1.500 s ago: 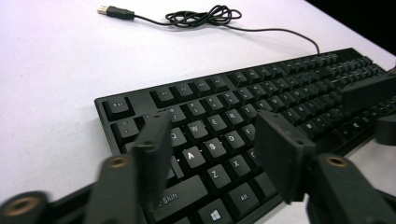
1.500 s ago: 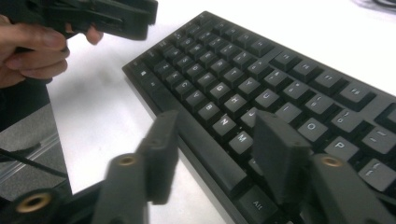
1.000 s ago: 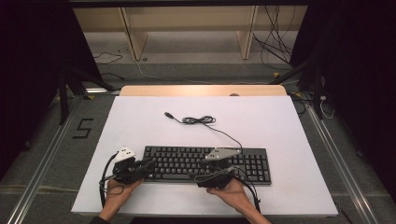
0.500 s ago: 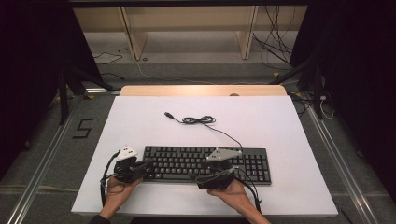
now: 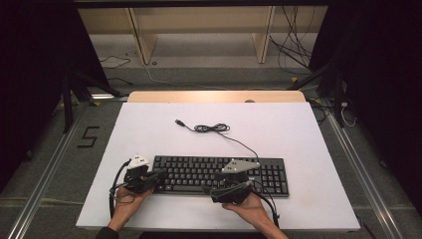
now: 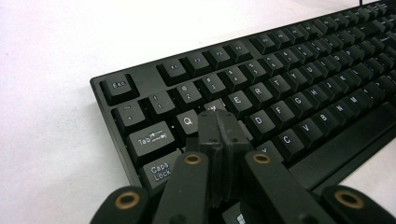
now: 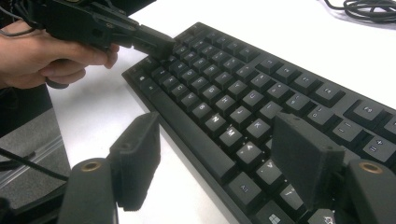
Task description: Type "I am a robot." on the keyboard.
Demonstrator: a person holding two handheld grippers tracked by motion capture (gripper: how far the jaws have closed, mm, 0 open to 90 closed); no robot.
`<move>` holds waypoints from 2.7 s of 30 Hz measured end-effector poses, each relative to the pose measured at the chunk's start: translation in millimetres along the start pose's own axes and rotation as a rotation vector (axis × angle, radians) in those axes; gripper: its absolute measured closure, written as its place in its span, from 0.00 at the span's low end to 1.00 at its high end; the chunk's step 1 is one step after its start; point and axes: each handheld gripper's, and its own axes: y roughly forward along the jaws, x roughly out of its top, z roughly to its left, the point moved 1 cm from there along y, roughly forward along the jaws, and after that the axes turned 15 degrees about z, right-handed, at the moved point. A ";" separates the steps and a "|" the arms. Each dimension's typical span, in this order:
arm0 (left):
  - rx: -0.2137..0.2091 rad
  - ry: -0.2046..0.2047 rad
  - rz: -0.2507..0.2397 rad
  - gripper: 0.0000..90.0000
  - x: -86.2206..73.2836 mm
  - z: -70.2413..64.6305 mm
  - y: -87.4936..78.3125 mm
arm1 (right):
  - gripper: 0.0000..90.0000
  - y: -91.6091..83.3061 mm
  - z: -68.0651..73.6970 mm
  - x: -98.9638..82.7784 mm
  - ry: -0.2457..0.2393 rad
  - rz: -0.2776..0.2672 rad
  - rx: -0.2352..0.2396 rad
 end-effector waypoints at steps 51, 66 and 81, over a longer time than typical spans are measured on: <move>-0.096 -0.009 -0.122 0.42 -6.3 -10.0 -22.2 | 0.56 8.7 1.0 1.0 -0.016 0.015 -0.002; -0.115 -0.001 -0.162 0.35 -8.9 -15.8 -27.7 | 0.90 22.1 5.3 3.5 -0.040 0.059 0.007; -0.125 0.015 -0.189 0.32 -12.6 -21.3 -32.1 | 1.00 30.5 4.4 3.2 -0.041 0.105 -0.023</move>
